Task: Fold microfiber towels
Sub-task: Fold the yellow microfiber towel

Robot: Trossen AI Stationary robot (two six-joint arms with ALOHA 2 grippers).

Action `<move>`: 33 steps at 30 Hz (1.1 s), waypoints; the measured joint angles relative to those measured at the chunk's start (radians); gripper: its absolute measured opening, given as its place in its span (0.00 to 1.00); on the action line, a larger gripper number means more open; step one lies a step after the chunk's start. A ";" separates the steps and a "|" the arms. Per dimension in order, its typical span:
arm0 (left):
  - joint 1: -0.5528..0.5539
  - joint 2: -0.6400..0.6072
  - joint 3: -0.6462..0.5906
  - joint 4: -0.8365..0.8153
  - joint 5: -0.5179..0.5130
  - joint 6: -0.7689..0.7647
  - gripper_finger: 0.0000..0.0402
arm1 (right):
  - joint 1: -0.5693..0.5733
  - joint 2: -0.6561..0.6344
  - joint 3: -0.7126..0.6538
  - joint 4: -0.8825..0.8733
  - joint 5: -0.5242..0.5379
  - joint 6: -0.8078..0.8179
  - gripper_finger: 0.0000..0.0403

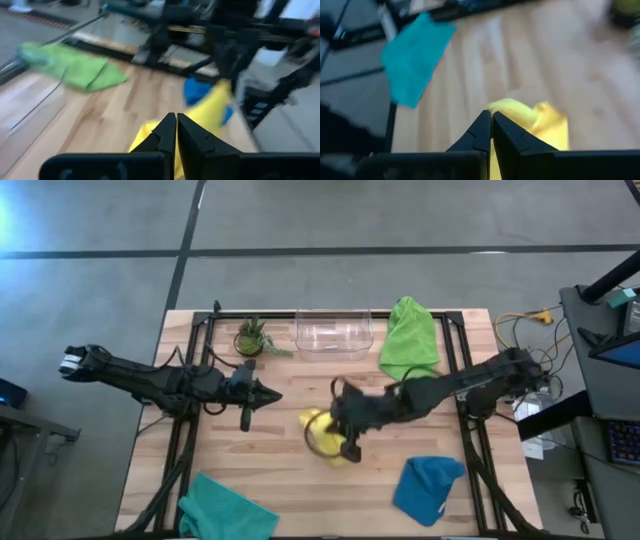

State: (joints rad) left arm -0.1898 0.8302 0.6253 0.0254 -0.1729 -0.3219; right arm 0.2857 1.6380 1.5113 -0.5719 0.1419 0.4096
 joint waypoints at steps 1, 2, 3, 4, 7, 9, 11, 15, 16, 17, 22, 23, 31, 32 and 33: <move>0.000 0.000 0.014 0.006 0.028 0.014 0.00 | -0.008 -0.010 0.028 -0.022 0.018 -0.006 0.02; 0.000 0.000 0.030 0.009 0.063 0.036 0.00 | -0.017 -0.015 0.058 -0.045 0.025 -0.013 0.02; 0.000 0.005 0.053 0.013 0.098 0.059 0.00 | -0.026 -0.020 0.087 -0.072 0.027 -0.022 0.02; 0.000 0.010 0.074 0.019 0.120 0.083 0.00 | -0.034 -0.023 0.115 -0.097 0.027 -0.026 0.02; 0.004 0.035 0.139 0.012 0.142 0.150 0.00 | -0.051 -0.020 0.180 -0.157 0.004 -0.062 0.02; 0.011 0.060 0.184 0.007 0.141 0.198 0.00 | -0.058 -0.019 0.215 -0.184 -0.015 -0.105 0.02; 0.020 0.094 0.233 -0.015 0.142 0.248 0.00 | -0.064 -0.022 0.244 -0.188 -0.018 -0.142 0.02; 0.035 0.188 0.325 -0.088 0.148 0.335 0.00 | -0.080 -0.031 0.287 -0.212 -0.084 -0.199 0.02; 0.042 0.216 0.348 -0.109 0.162 0.348 0.00 | -0.087 -0.031 0.297 -0.222 -0.113 -0.201 0.02; 0.050 0.243 0.375 -0.121 0.182 0.355 0.01 | -0.094 -0.031 0.308 -0.235 -0.144 -0.202 0.02; 0.083 0.364 0.528 -0.215 0.244 0.370 0.10 | -0.118 -0.010 0.363 -0.320 -0.226 -0.236 0.02; 0.086 0.386 0.555 -0.237 0.244 0.385 0.13 | -0.121 -0.001 0.373 -0.337 -0.230 -0.250 0.02; 0.131 0.536 0.751 -0.405 0.362 0.409 0.34 | -0.125 0.026 0.411 -0.359 -0.269 -0.299 0.02; 0.135 0.555 0.764 -0.419 0.390 0.408 0.35 | -0.126 0.029 0.414 -0.359 -0.274 -0.302 0.02; 0.141 0.572 0.777 -0.422 0.418 0.408 0.37 | -0.127 0.033 0.416 -0.359 -0.274 -0.304 0.02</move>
State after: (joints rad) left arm -0.0491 1.4024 1.4028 -0.3961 0.2447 0.0861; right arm 0.1588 1.6712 1.9272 -0.9306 -0.1323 0.1060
